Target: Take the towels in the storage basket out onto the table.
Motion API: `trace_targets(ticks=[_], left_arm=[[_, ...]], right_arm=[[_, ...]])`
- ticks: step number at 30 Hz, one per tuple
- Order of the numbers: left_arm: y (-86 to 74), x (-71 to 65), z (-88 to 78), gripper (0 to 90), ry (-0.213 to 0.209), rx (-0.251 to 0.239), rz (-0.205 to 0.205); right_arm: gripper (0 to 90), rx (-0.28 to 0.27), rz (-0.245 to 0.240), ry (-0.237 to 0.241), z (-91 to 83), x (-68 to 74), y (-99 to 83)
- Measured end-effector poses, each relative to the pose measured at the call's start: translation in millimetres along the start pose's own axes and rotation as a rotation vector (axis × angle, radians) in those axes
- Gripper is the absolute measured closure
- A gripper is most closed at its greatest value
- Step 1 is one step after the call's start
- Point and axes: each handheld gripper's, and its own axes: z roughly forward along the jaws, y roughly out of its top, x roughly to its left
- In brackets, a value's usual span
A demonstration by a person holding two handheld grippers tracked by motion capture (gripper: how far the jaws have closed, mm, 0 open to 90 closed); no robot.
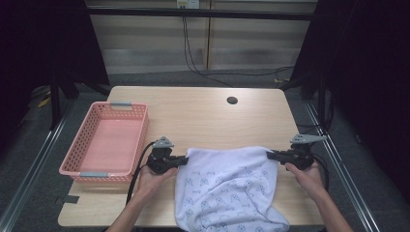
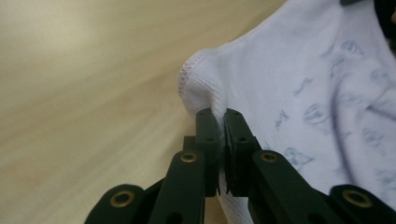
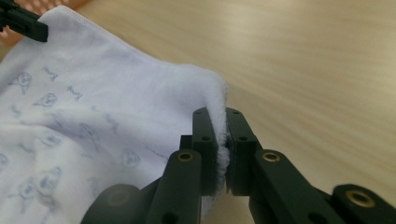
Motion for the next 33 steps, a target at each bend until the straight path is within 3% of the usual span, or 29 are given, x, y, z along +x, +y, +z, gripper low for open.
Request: trace_targets(ticks=[2,4,14,19,23,26,28,30,33], left_arm=[[15.1,-0.1,-14.2,86.3,0.008,-0.059,0.007],[29.6,-1.5,-26.4,86.3,0.021,-0.084,0.030],[100.9,-12.6,-82.7,86.3,0.072,-0.244,0.139],[123.7,-19.9,-111.0,86.3,0.078,-0.334,0.165],[140.0,-19.9,-131.0,86.4,0.110,-0.365,0.181],[150.3,-9.0,-131.3,86.3,0.143,-0.366,0.176],[156.1,2.1,-123.3,86.3,0.164,-0.339,0.164],[157.9,16.4,-106.8,86.1,0.163,-0.302,0.134],[152.1,34.5,-77.4,84.6,0.176,-0.266,0.083]], right_arm=[[85.3,-0.056,0.006,0.002,-9.3,2.3,8.7],[85.3,-0.107,-0.010,0.000,-19.0,6.9,19.6],[85.3,-0.263,-0.092,-0.020,-52.5,20.9,84.1],[85.4,-0.342,-0.141,-0.028,-71.6,31.2,118.6],[85.4,-0.369,-0.171,-0.025,-78.2,38.9,141.6],[85.4,-0.377,-0.174,-0.038,-74.4,38.2,155.2],[85.4,-0.379,-0.166,-0.049,-68.5,32.9,165.3],[85.4,-0.371,-0.155,-0.056,-60.5,25.5,173.1],[85.3,-0.308,-0.110,-0.087,-34.5,4.6,176.0]])
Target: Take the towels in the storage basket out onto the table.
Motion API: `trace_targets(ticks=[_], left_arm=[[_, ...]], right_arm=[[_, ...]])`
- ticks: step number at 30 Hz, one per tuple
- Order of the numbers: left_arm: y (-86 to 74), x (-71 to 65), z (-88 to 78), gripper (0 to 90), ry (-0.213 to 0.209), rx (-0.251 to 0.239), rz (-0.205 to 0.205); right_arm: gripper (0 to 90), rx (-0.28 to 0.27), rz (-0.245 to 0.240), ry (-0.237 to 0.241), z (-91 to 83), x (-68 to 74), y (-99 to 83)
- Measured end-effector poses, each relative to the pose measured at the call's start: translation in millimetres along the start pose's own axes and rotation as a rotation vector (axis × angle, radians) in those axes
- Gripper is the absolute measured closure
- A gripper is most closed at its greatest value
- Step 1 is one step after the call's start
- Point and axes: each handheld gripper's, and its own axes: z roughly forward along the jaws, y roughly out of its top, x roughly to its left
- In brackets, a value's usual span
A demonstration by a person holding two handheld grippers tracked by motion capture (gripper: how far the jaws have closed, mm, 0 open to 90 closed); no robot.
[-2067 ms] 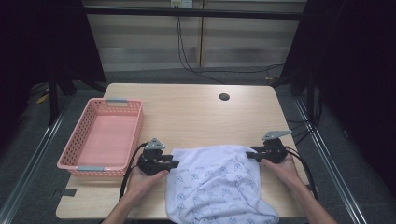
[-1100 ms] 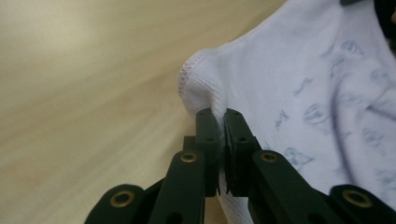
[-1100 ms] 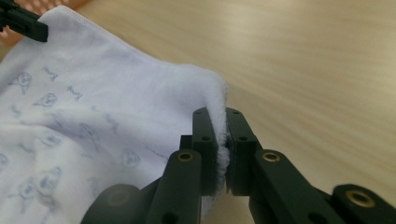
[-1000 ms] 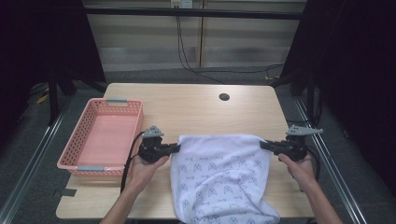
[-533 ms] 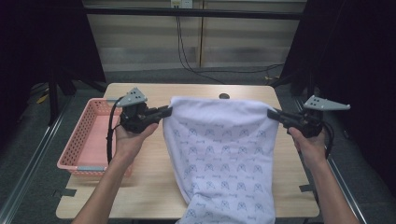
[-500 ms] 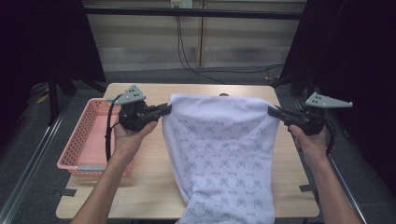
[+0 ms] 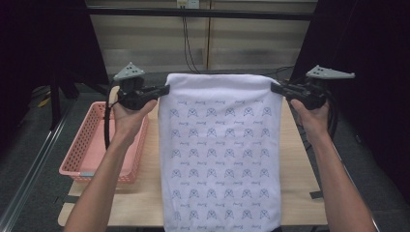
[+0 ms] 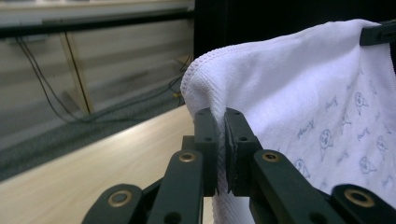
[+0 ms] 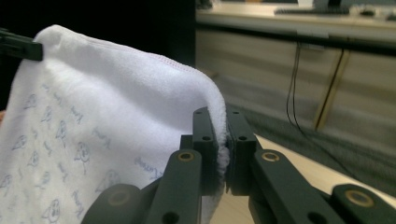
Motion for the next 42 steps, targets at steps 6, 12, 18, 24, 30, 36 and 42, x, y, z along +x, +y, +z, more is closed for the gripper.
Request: trace_targets(ticks=[6,12,18,24,30,36,42], left_arm=[[-27.8,6.7,42.3,59.5,0.049,0.106,-0.043],[-41.9,-10.9,42.3,58.5,-0.048,0.089,-0.056],[-78.8,-33.3,29.1,63.5,-0.112,0.150,-0.030],[-122.6,-50.3,15.6,75.8,-0.150,0.256,-0.046],[-173.1,-66.0,3.0,74.0,-0.182,0.359,-0.019],[-196.0,-62.2,8.4,64.5,-0.152,0.418,-0.002],[-204.9,-59.8,14.3,64.4,-0.147,0.418,0.037]], right_arm=[[66.3,0.163,0.029,-0.118,45.8,-28.1,-45.6],[57.4,0.192,0.053,-0.112,37.8,-31.2,-73.5],[57.6,0.229,0.023,-0.042,10.7,-3.9,-100.6],[57.9,0.287,0.040,0.052,-15.0,29.4,-148.1],[58.5,0.397,0.018,0.089,-32.9,53.7,-190.4],[59.3,0.481,-0.009,0.066,-24.9,57.2,-211.4],[61.2,0.503,-0.035,0.063,-15.8,57.1,-216.3]])
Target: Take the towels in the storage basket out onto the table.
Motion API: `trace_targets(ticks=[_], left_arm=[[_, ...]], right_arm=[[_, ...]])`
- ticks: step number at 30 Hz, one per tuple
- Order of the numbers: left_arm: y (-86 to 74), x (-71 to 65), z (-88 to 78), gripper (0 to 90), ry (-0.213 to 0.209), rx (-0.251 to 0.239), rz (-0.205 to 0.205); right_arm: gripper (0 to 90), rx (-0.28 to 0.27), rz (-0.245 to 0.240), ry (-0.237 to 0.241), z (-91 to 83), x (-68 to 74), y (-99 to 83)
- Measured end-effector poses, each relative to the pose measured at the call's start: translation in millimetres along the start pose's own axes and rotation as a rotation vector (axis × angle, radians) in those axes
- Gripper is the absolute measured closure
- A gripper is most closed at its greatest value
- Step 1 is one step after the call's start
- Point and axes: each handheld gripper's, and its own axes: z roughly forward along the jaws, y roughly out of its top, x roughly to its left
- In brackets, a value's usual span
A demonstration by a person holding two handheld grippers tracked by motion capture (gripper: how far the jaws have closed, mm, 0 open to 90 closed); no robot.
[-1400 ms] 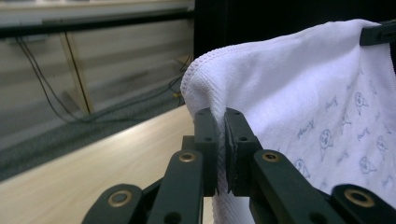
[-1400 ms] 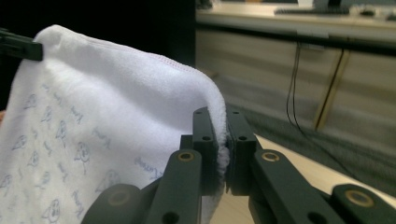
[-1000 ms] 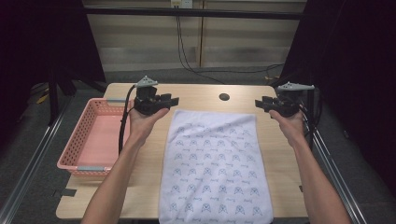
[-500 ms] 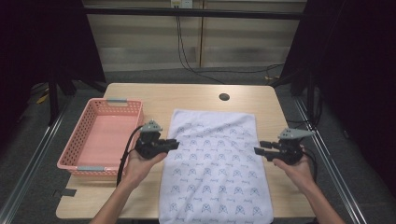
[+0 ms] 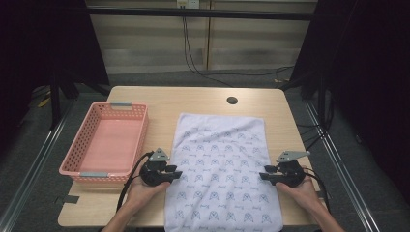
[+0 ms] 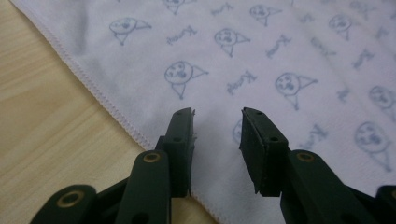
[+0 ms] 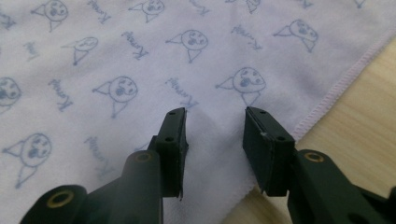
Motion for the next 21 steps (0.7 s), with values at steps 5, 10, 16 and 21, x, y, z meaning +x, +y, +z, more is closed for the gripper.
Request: trace_targets(ticks=[5,10,16,21], left_arm=[[-1.1,-2.8,-2.5,79.8,0.056,0.020,0.007],[-5.8,-9.5,-8.3,88.5,0.032,0.044,0.012],[-15.3,-21.7,-15.6,88.6,-0.020,0.053,0.010],[-29.2,-45.0,-28.5,88.8,-0.086,0.092,-0.031]], right_arm=[[81.2,0.005,-0.046,-0.012,-2.9,7.5,-3.1],[86.6,0.018,-0.022,0.015,-10.0,8.6,-9.5],[87.0,0.046,-0.021,0.104,-22.4,12.6,-20.5],[86.0,0.090,-0.029,0.163,-34.6,26.6,-30.0]])
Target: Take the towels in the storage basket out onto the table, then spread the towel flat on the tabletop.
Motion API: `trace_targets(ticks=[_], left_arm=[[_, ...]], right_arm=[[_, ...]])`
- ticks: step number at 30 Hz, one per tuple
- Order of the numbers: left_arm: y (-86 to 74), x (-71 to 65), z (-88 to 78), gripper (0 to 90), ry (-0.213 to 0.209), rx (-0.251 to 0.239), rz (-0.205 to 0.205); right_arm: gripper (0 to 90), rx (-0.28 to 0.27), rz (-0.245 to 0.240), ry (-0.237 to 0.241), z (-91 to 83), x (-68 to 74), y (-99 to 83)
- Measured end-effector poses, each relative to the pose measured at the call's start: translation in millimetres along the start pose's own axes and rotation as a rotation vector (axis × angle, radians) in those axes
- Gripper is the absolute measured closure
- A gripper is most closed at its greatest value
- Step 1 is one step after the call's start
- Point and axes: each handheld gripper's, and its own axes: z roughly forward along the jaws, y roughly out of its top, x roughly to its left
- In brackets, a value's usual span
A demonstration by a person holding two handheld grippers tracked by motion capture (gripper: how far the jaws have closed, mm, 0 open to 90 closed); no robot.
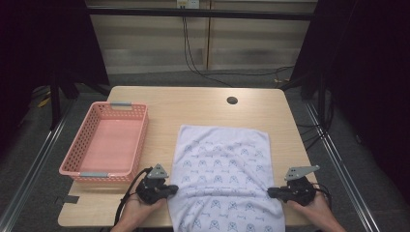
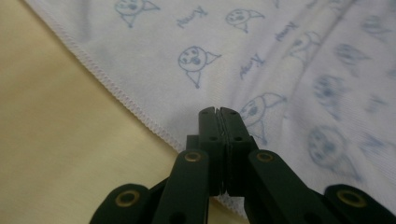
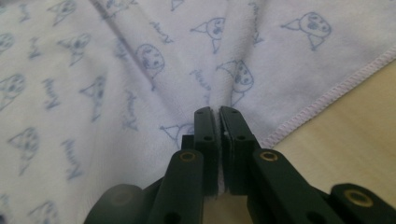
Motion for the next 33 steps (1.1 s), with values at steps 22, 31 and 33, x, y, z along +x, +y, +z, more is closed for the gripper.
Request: trace_targets(ticks=[22,31,33], left_arm=[[42.9,48.6,27.4,73.2,0.076,-0.103,-0.021],[37.8,35.6,28.2,87.8,0.116,-0.070,0.041],[36.3,28.0,27.5,88.3,0.121,-0.056,0.086]], right_arm=[[58.7,-0.140,0.029,-0.125,25.5,-37.2,45.7],[78.1,-0.080,-0.025,-0.189,33.8,-30.7,40.3],[83.1,-0.071,-0.034,-0.188,30.2,-27.4,36.2]])
